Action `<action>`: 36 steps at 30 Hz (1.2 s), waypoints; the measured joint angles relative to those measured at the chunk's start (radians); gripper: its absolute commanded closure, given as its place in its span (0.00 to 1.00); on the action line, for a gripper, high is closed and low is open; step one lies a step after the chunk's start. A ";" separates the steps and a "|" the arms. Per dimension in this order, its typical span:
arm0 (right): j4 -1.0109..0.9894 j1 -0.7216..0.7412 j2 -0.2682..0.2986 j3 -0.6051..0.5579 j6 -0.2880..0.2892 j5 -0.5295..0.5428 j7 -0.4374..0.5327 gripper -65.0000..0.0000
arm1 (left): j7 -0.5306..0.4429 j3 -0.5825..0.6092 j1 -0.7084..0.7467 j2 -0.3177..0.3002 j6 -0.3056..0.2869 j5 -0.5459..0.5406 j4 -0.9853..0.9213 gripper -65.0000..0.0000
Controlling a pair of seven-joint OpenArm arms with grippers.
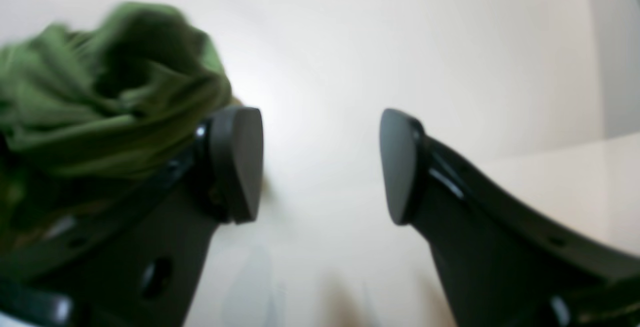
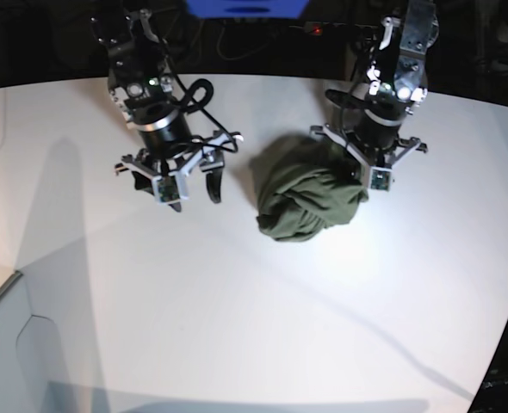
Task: Layout the t-shirt on the table in an organized manner, then fold the t-shirt properly
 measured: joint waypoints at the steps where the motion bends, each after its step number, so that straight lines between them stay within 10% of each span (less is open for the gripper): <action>1: 0.000 0.003 0.005 -0.009 0.000 0.000 -0.003 0.43 | -0.005 0.000 0.003 0.000 0.000 0.000 -0.013 1.00; 29: -0.003 0.026 0.036 -0.103 0.000 0.000 0.002 0.34 | 0.014 0.002 0.045 -0.016 -0.002 -0.016 0.013 1.00; 36: -0.001 -0.027 0.037 0.000 0.000 0.000 0.000 0.34 | 0.018 0.064 0.006 -0.047 -0.001 -0.347 0.158 1.00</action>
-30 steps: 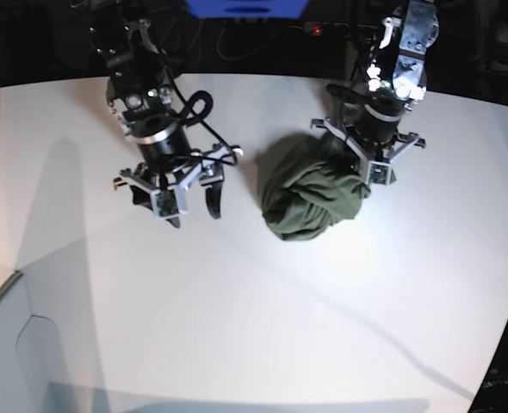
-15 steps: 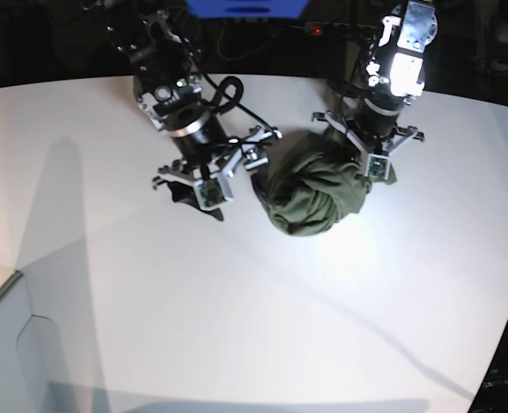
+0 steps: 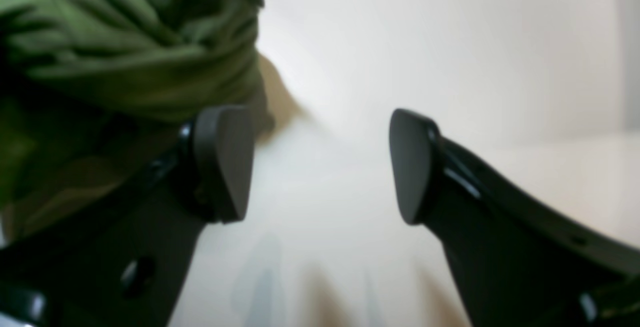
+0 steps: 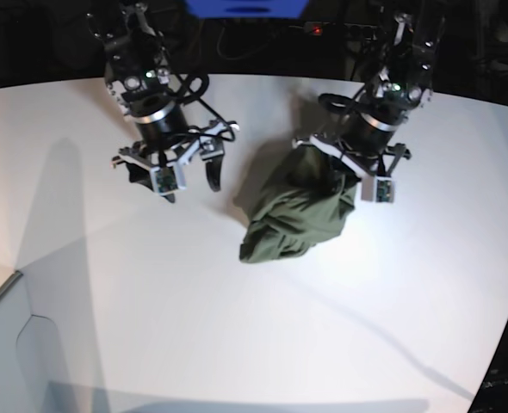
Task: Layout the t-shirt on the table in an organized manner, then fold the t-shirt properly
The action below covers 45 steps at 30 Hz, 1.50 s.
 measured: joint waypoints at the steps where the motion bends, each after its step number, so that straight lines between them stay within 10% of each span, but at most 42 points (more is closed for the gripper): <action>1: 0.000 -0.005 0.002 0.008 0.000 0.000 0.000 0.34 | 0.001 0.026 -0.011 -0.017 0.001 -0.042 0.010 1.00; 10: 0.000 -0.033 -0.002 0.094 0.000 0.000 0.000 0.34 | -0.003 0.262 -0.189 -0.040 0.009 -0.377 0.103 1.00; 23: 0.000 -0.052 -0.007 0.126 0.000 0.000 0.003 0.34 | -0.019 0.076 -0.202 0.064 0.010 -0.616 -0.348 1.00; 45: -0.093 0.111 -0.048 -0.075 0.000 -0.001 0.007 0.33 | -0.031 0.040 -0.204 -0.061 -0.010 -0.657 -0.484 1.00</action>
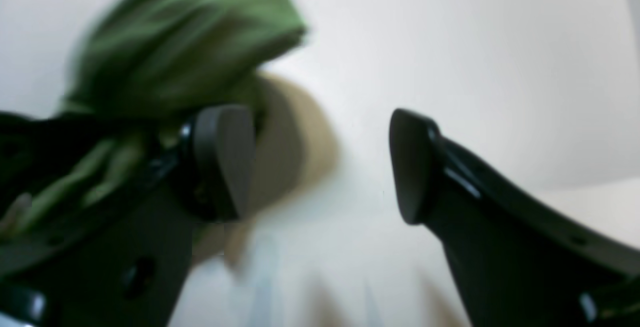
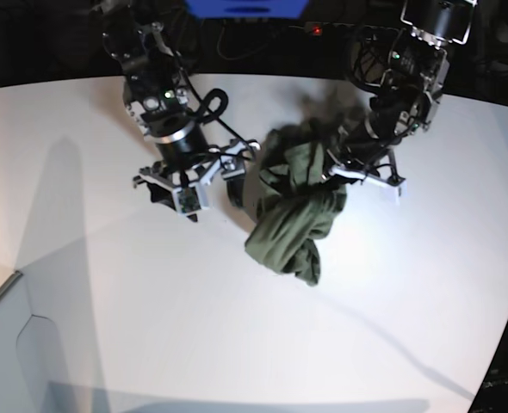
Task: Layout the t-shirt on the table in an organized manner, then fold the t-shirt properly
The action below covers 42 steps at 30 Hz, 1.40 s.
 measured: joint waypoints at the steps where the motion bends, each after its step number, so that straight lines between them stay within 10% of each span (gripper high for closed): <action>1: -0.016 0.007 0.000 -0.024 0.000 0.000 -0.003 0.33 | 0.002 0.001 0.000 -0.004 0.000 0.000 0.000 1.00; 17: -0.180 0.109 -0.039 -0.135 0.001 0.001 -0.002 0.34 | -0.007 0.001 -0.005 -0.008 -0.018 -0.012 -0.040 1.00; 24: -0.253 0.140 -0.072 -0.134 0.142 0.000 -0.006 0.35 | -0.011 0.002 -0.006 -0.008 -0.019 -0.012 -0.045 1.00; 42: -0.271 0.176 -0.069 -0.134 0.150 -0.003 -0.007 1.00 | -0.005 0.002 -0.005 -0.011 -0.013 -0.014 -0.029 0.93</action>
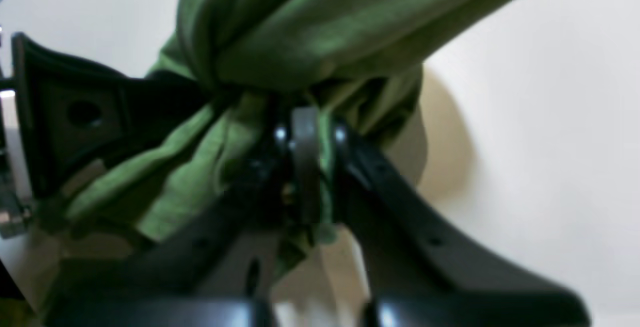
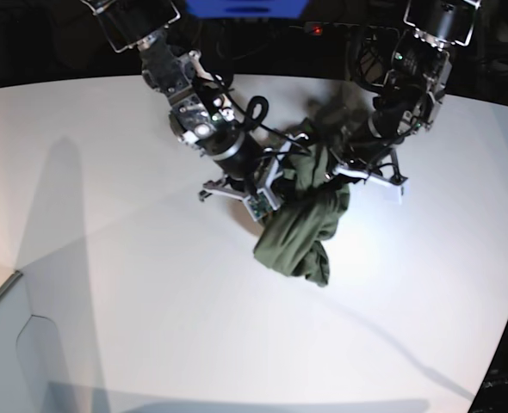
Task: Layout the t-shirt on the table in an organized manner, then fold the t-shirt properly
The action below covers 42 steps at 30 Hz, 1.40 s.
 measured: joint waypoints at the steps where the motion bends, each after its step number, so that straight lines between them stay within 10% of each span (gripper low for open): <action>1: 0.004 -0.003 0.000 0.000 0.000 0.000 0.000 1.00 | 0.025 -0.001 0.000 -0.002 0.006 0.003 0.014 0.89; 12: 0.029 -0.018 0.003 0.002 0.000 0.000 0.000 1.00 | 0.138 0.001 0.054 -0.043 0.028 0.022 0.312 0.19; 32: 0.083 -0.023 0.063 0.004 0.001 0.000 0.001 1.00 | 0.154 0.002 0.100 -0.214 0.027 0.022 0.560 0.18; 42: 0.083 -0.034 0.072 0.003 0.004 0.000 0.010 1.00 | 0.151 0.149 -0.150 -0.142 0.033 0.182 0.339 0.18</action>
